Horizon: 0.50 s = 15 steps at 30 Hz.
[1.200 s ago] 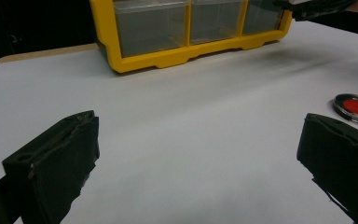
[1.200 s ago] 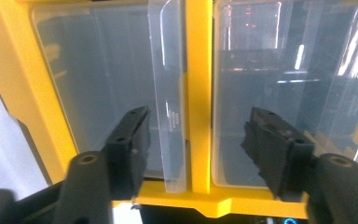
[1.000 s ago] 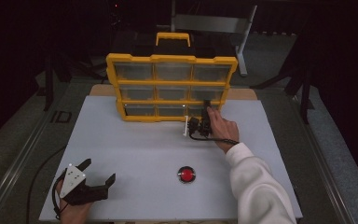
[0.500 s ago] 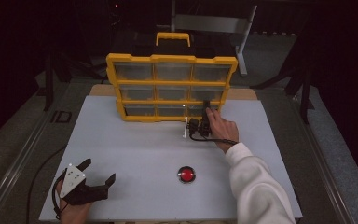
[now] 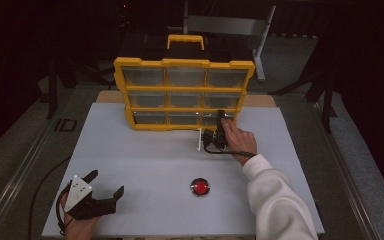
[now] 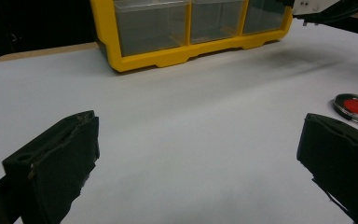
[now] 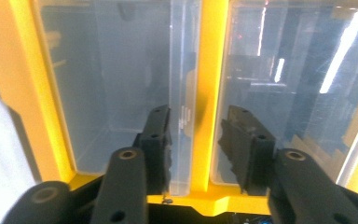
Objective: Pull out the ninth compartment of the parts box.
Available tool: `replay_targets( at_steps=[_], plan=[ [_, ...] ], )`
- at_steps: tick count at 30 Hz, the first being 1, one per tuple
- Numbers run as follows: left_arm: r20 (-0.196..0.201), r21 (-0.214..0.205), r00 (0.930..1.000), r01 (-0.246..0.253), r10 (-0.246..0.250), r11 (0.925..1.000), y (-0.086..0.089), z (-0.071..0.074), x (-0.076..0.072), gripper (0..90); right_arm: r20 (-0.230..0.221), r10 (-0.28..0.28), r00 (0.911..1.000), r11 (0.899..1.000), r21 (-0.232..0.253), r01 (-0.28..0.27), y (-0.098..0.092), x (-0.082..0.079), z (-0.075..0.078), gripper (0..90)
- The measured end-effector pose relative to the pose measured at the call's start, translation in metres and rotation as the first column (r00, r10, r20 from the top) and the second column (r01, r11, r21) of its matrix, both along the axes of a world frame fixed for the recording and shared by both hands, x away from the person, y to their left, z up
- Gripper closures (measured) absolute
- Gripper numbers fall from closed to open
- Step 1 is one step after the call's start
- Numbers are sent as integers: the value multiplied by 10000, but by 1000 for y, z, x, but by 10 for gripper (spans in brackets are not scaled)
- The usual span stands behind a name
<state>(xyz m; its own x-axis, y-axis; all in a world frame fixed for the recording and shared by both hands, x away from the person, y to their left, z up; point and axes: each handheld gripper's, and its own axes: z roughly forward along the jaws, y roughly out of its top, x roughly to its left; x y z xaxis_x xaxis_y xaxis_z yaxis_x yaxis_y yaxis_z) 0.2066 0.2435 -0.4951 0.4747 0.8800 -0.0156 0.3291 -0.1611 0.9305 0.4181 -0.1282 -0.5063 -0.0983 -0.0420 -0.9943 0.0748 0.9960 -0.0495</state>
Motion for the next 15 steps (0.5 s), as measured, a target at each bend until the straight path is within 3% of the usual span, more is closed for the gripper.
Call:
replay_targets(
  at_steps=[15],
  plan=[
    [-20, 32, 10000, -23, 24, 10000, 1, 0, 0, 0, -445, 3, 9990, 9998, -182, -11, -1, 0, -1, 742]
  ],
)
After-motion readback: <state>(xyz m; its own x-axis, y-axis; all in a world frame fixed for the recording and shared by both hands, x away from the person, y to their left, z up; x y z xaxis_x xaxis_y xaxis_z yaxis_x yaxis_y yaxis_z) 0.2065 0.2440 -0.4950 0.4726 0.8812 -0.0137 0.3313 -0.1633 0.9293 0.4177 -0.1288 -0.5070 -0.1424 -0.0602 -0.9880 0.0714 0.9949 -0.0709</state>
